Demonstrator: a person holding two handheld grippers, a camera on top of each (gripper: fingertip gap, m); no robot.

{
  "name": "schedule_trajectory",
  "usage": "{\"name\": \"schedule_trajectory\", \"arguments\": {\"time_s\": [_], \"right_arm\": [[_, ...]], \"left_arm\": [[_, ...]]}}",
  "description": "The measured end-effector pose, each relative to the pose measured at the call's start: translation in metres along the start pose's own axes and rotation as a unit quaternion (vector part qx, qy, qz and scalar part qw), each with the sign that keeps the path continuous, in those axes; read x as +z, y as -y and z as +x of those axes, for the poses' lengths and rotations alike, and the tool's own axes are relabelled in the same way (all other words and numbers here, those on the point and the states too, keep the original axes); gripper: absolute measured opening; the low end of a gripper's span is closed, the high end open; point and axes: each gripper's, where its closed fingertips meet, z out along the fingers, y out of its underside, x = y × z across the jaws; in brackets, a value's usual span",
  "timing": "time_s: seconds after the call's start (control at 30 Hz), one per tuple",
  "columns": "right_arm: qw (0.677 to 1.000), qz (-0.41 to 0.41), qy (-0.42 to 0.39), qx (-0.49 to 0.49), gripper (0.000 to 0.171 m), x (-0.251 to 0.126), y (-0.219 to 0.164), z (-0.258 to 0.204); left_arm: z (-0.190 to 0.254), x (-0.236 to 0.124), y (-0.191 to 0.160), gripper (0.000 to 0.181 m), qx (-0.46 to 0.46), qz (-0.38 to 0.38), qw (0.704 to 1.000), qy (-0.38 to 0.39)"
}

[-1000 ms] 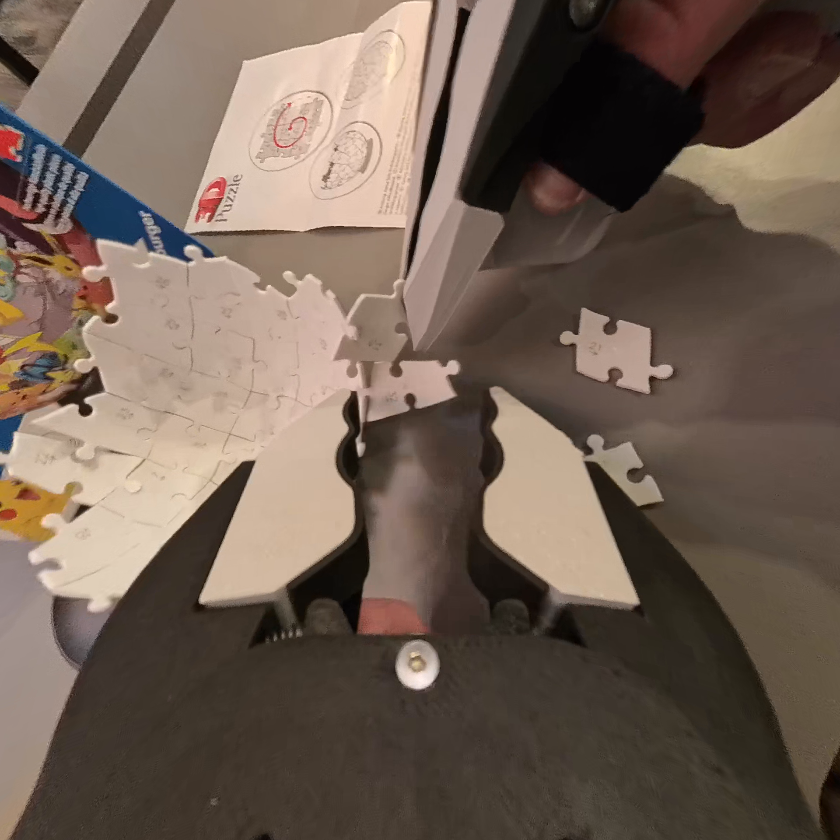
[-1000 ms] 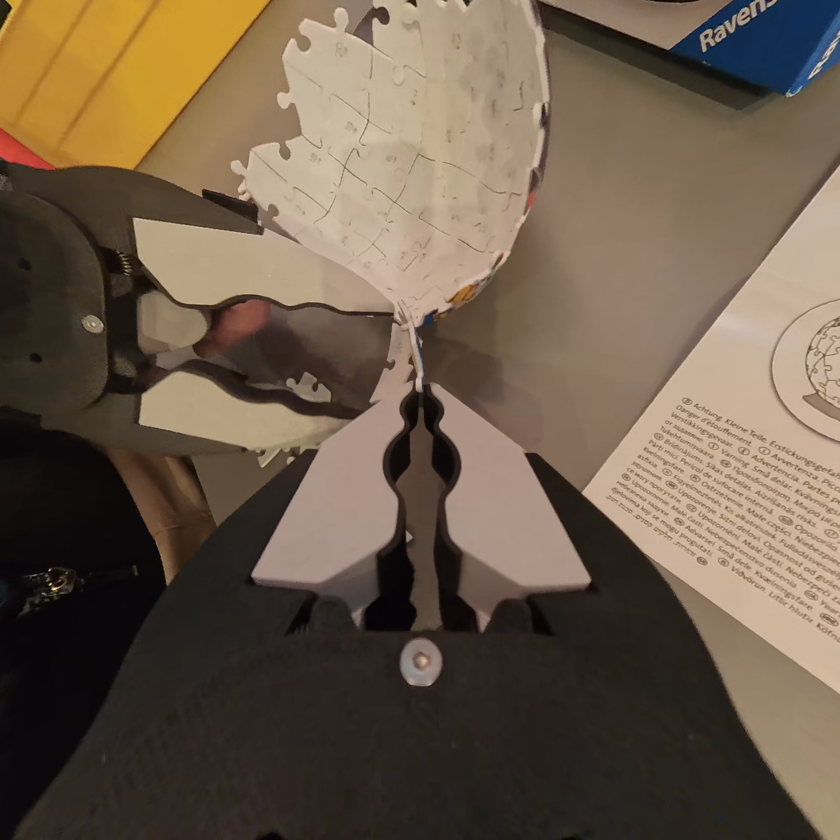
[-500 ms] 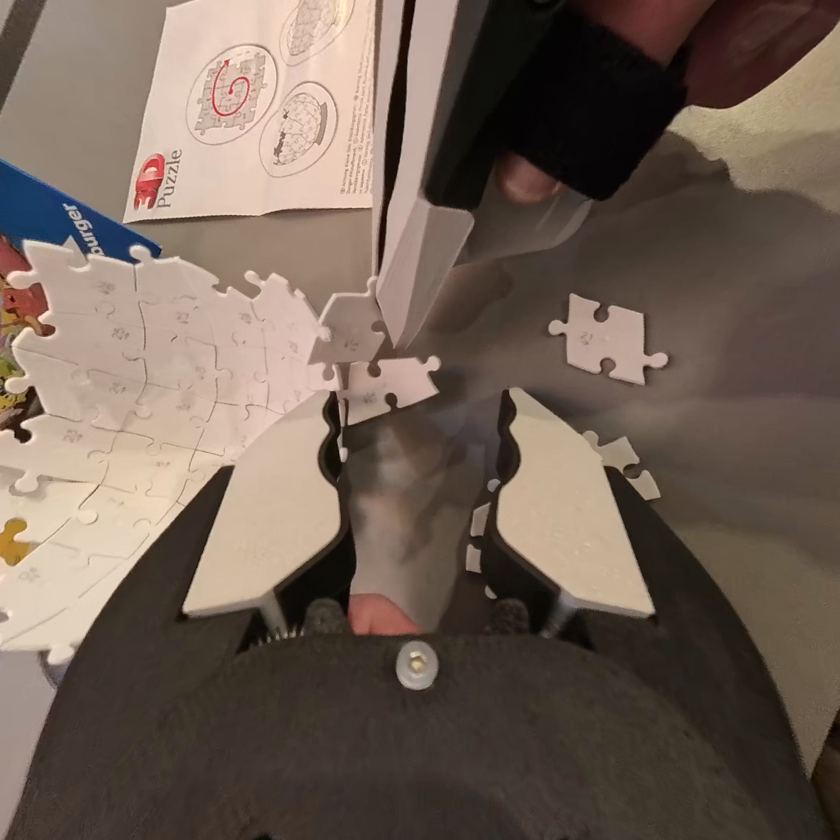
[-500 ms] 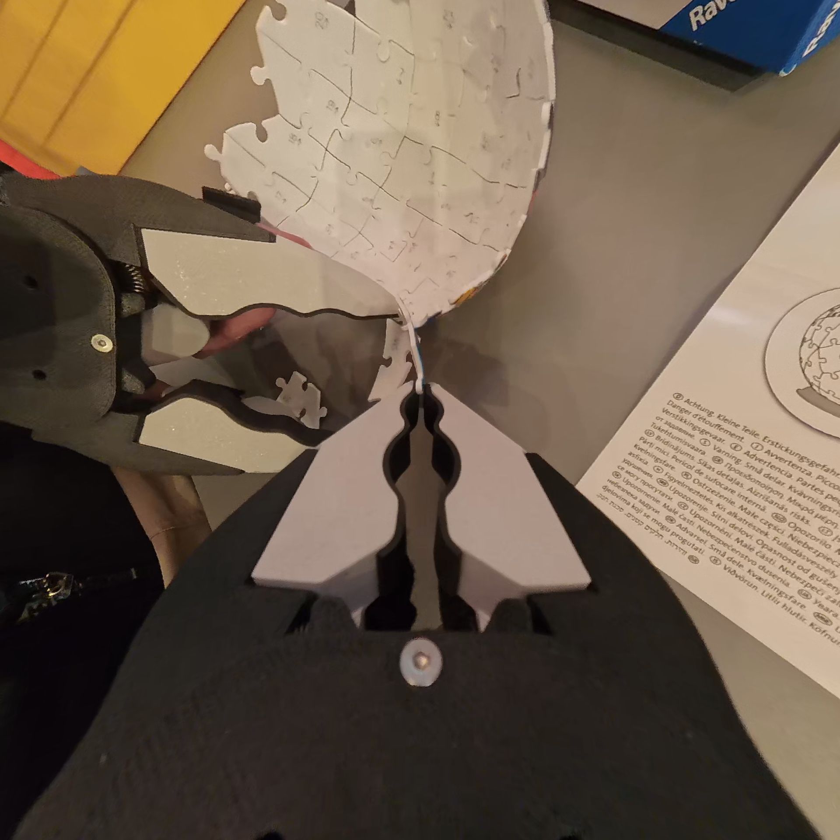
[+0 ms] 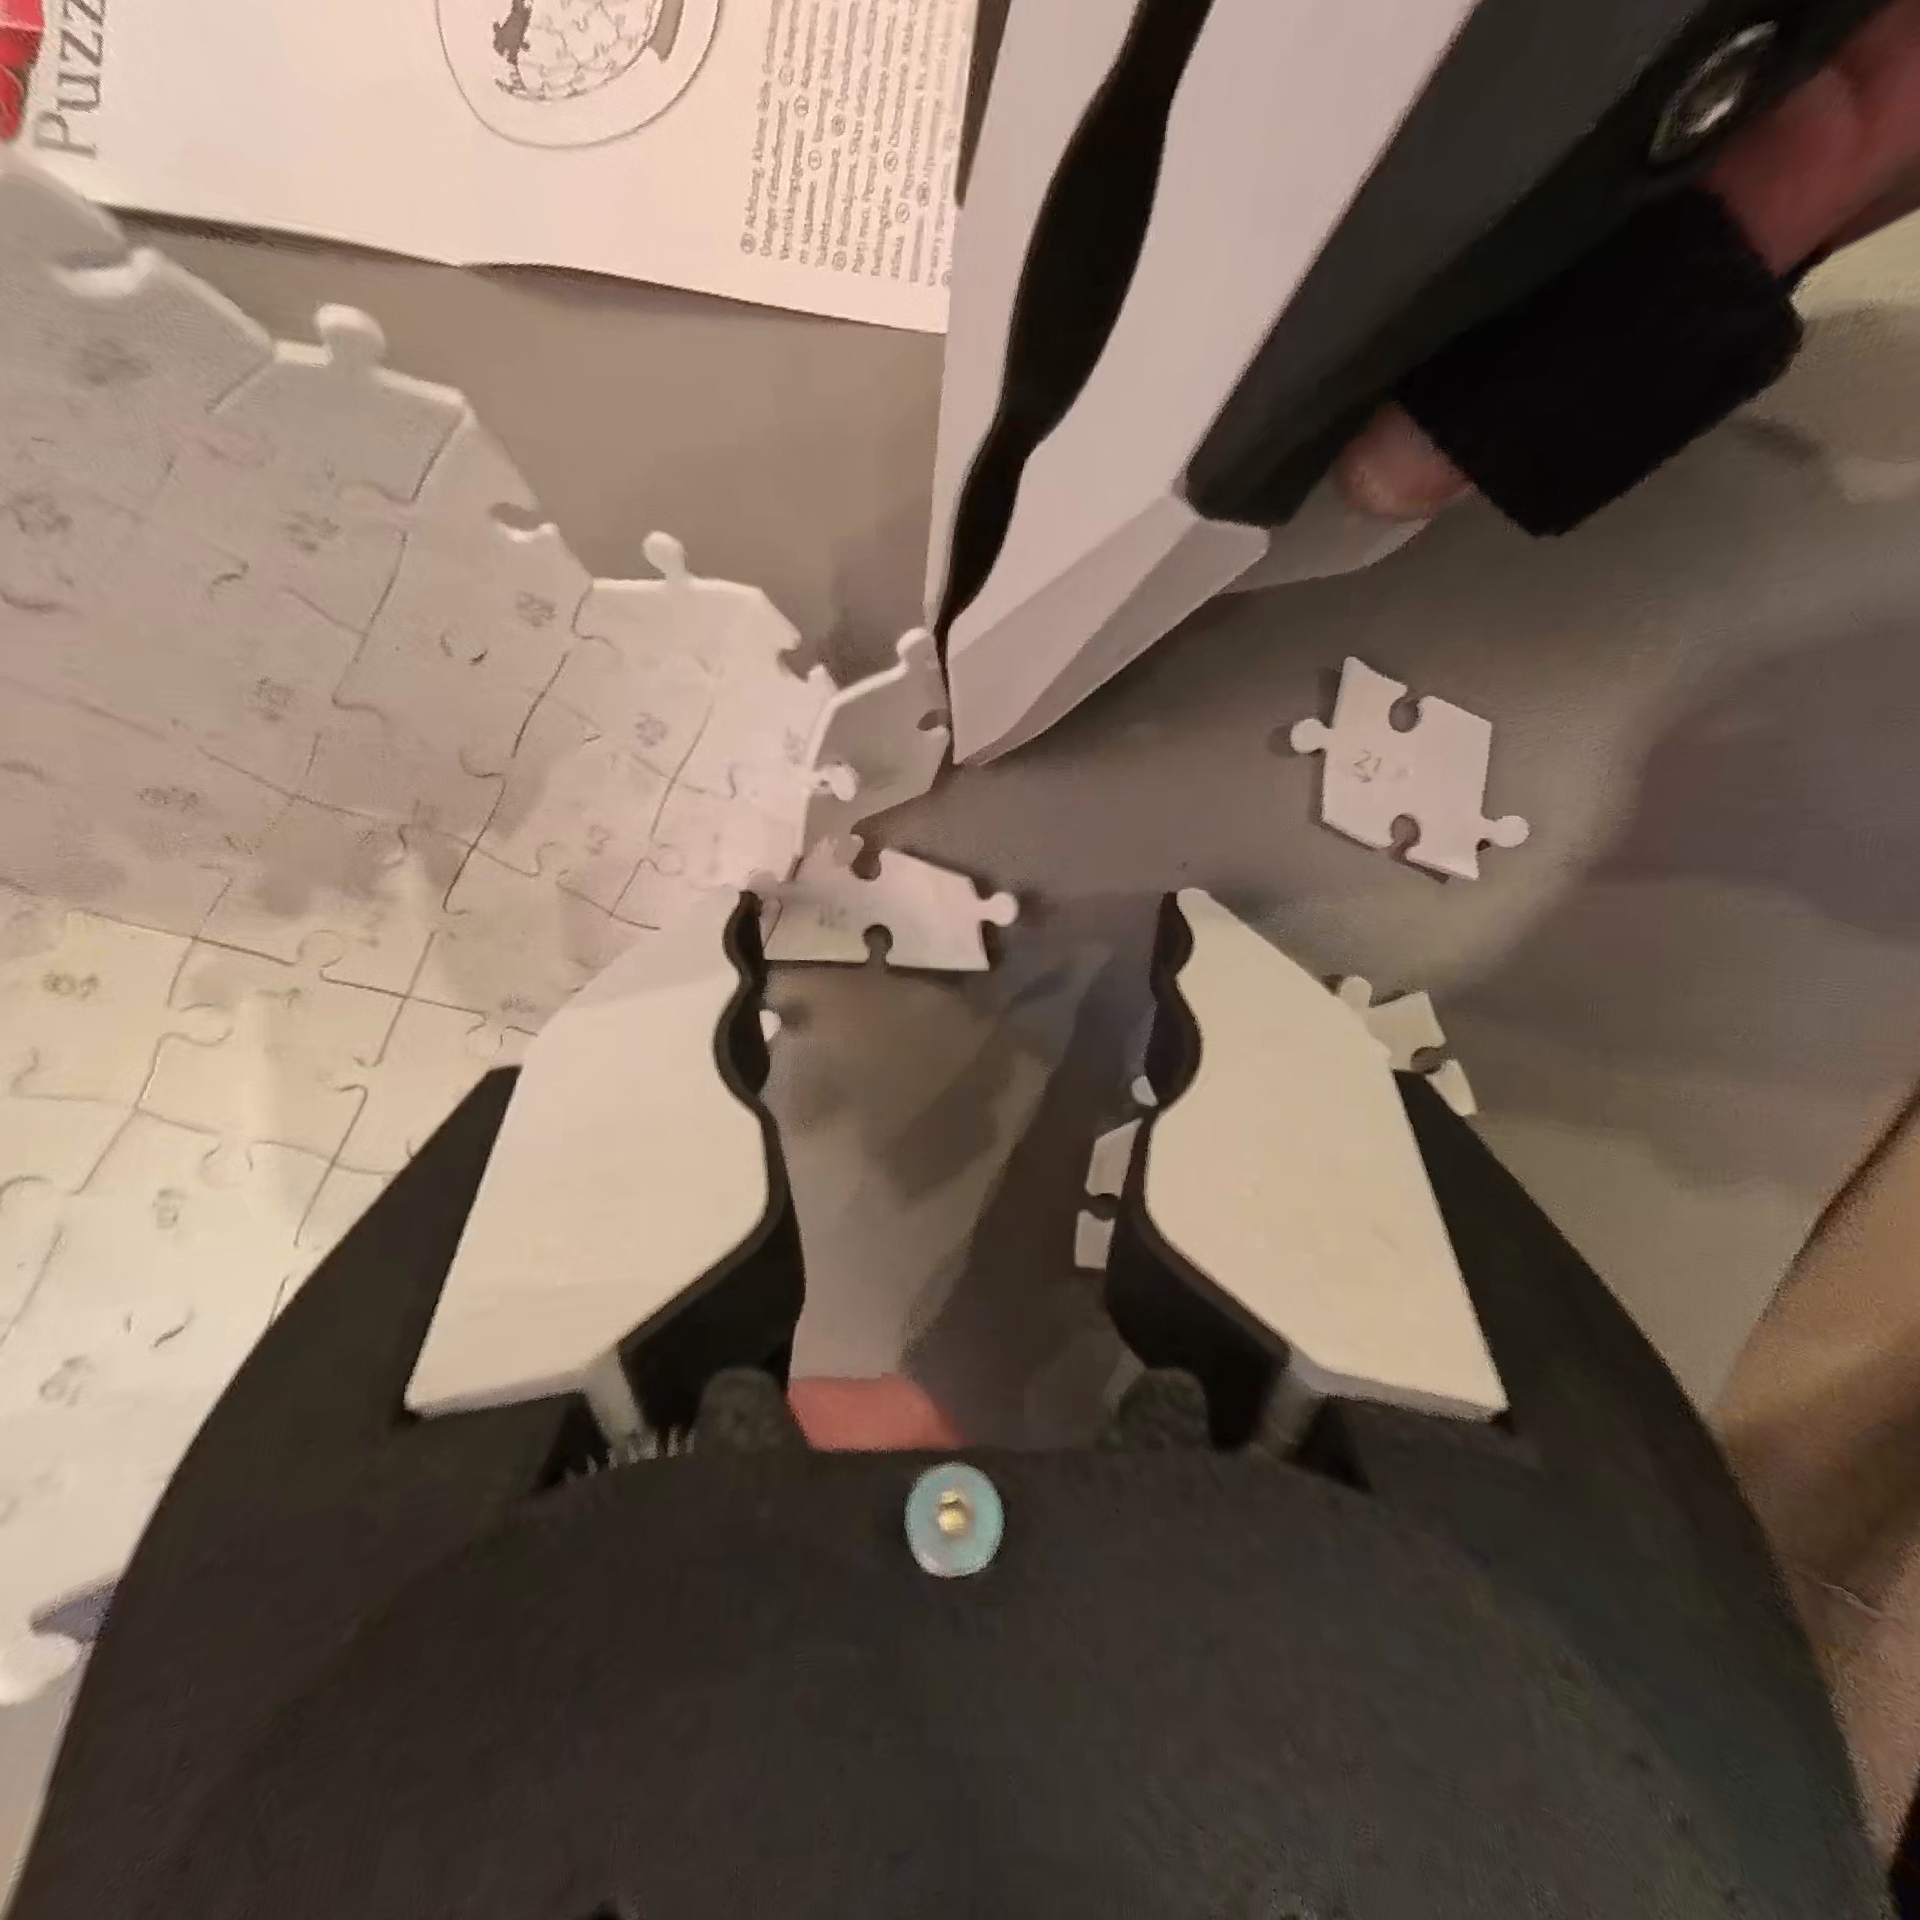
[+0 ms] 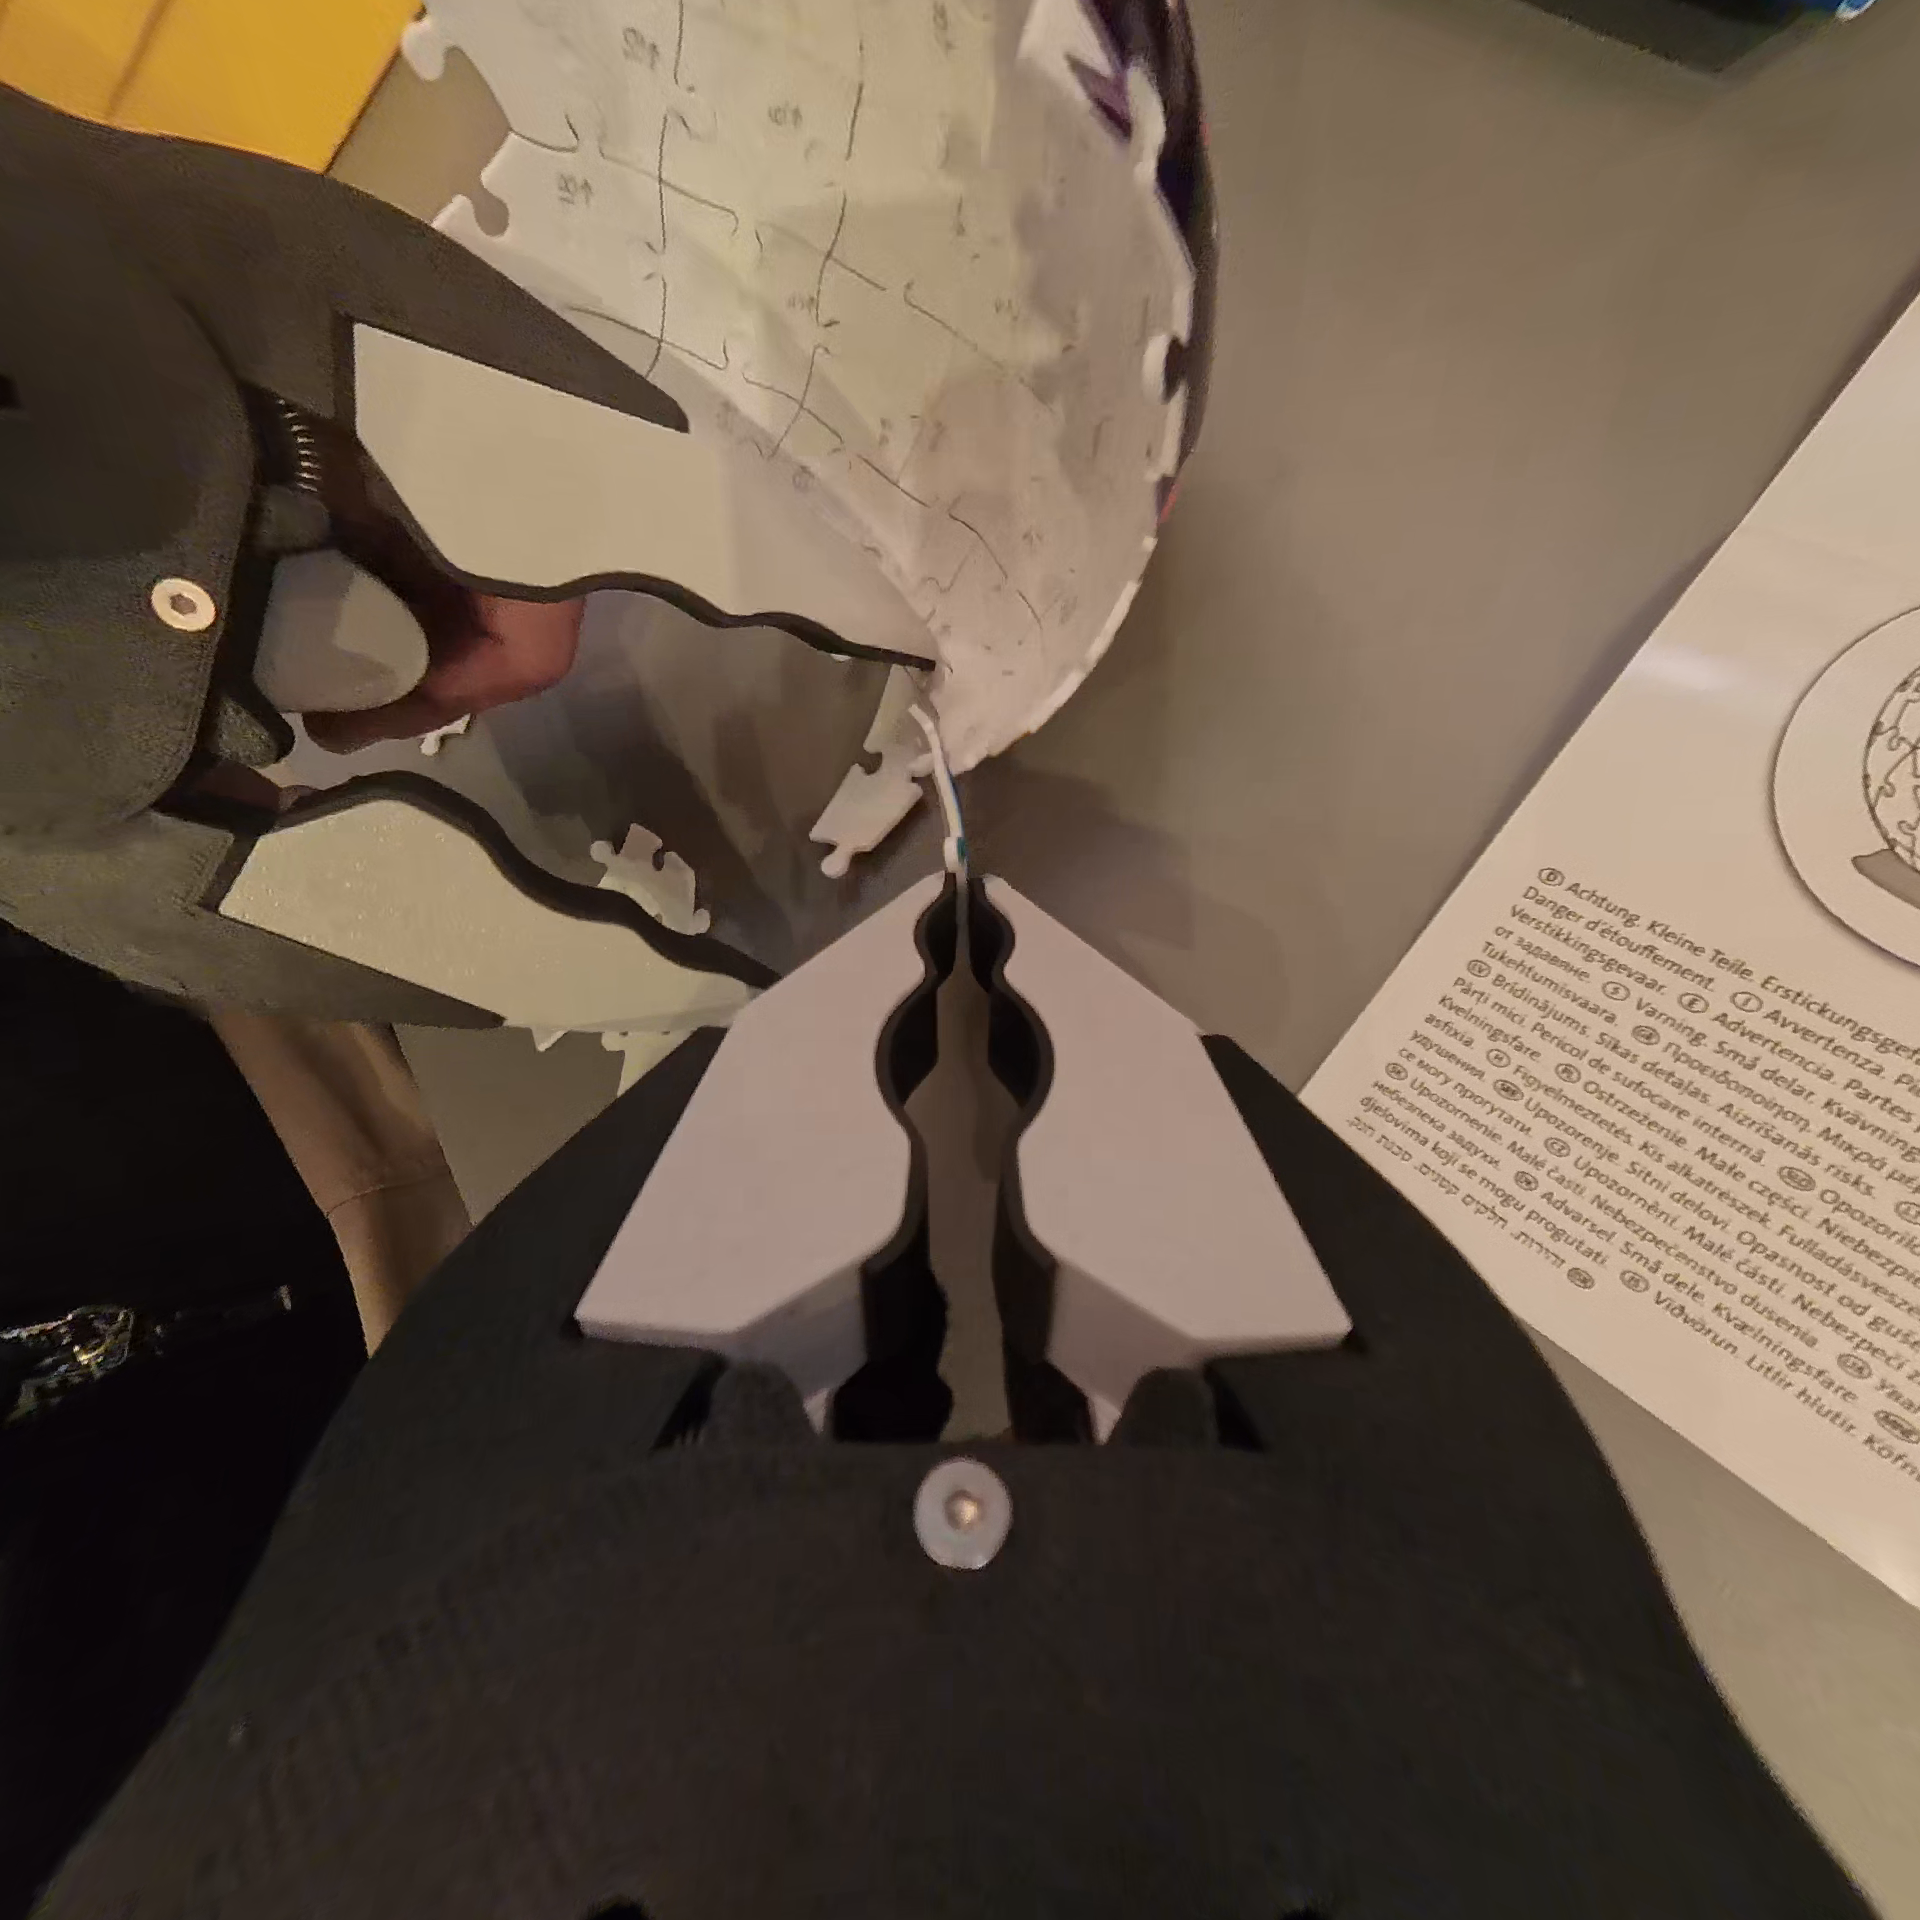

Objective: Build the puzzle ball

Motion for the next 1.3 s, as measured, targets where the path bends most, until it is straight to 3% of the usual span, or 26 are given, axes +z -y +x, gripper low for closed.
{"name": "schedule_trajectory", "arguments": {"time_s": [0.03,0.8,1.03,1.2,1.3], "right_arm": [[1.0,-0.002,0.002,0.003,0.0,0.0,0.0,0.0],[0.999,-0.003,0.016,0.035,0.001,0.003,-0.003,-0.007],[0.999,0.004,0.021,0.038,0.015,0.002,0.0,-0.011],[0.999,0.008,-0.037,-0.012,0.027,-0.01,0.004,-0.002],[0.994,0.017,-0.071,-0.084,0.011,-0.023,0.014,-0.003]], "left_arm": [[0.0,0.0,0.0,0.071,0.0,-0.011,1.0,0.0],[0.002,0.001,0.0,0.076,-0.002,-0.023,1.0,-0.005],[0.004,0.002,0.001,0.077,-0.003,-0.022,1.0,-0.007],[0.003,0.002,0.002,0.077,-0.003,-0.02,1.0,-0.007],[0.004,0.003,0.002,0.078,-0.005,-0.018,1.0,-0.006]]}}
